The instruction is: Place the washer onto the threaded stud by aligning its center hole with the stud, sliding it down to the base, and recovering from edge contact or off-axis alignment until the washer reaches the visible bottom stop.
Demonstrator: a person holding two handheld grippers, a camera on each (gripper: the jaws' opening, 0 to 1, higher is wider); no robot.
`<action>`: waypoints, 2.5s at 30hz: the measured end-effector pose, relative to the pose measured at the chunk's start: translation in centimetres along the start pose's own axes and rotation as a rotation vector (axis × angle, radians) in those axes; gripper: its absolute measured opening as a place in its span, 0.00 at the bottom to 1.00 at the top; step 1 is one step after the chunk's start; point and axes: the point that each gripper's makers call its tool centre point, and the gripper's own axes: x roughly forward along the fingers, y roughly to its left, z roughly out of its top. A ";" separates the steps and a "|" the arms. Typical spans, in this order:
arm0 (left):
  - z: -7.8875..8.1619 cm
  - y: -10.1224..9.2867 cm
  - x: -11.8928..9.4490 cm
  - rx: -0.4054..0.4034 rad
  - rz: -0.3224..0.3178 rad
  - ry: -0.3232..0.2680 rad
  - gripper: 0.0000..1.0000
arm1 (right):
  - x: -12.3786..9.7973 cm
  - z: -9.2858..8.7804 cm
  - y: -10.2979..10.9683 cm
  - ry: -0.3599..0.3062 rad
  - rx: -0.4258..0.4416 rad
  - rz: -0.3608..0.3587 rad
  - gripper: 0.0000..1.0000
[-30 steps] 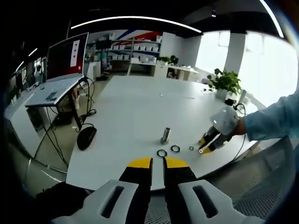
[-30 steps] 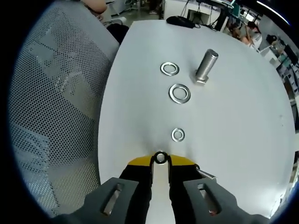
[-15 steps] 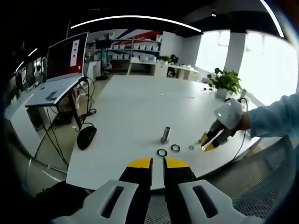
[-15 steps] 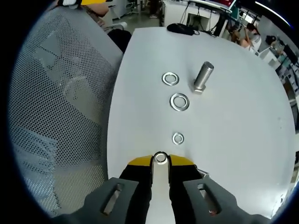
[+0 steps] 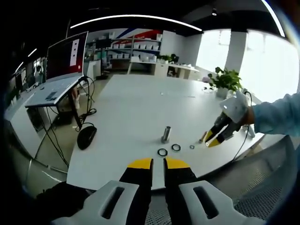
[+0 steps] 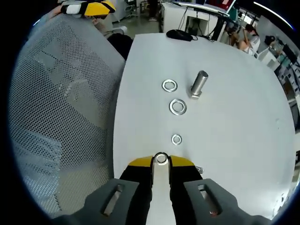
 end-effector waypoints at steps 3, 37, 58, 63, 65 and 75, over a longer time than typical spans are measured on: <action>0.0 0.0 0.0 0.001 0.000 0.002 0.06 | -0.4 0.1 -0.2 -0.003 0.001 -0.003 0.13; 0.0 -0.1 0.0 -0.001 -0.005 0.000 0.04 | -3.2 -0.6 -3.8 0.085 -0.063 -0.084 0.13; 0.0 0.0 0.0 -0.003 -0.003 0.000 0.04 | -1.9 -1.3 -4.7 0.123 -0.068 -0.074 0.13; 0.0 0.0 0.1 -0.003 -0.003 0.001 0.04 | -1.6 -1.3 -4.7 0.131 -0.077 -0.068 0.13; 0.0 0.0 0.1 -0.004 -0.002 0.003 0.04 | -1.4 -1.4 -4.6 0.132 -0.079 -0.063 0.13; 0.2 0.0 0.0 -0.011 -0.004 -0.013 0.04 | -0.2 -2.0 -4.8 0.154 -0.081 -0.047 0.13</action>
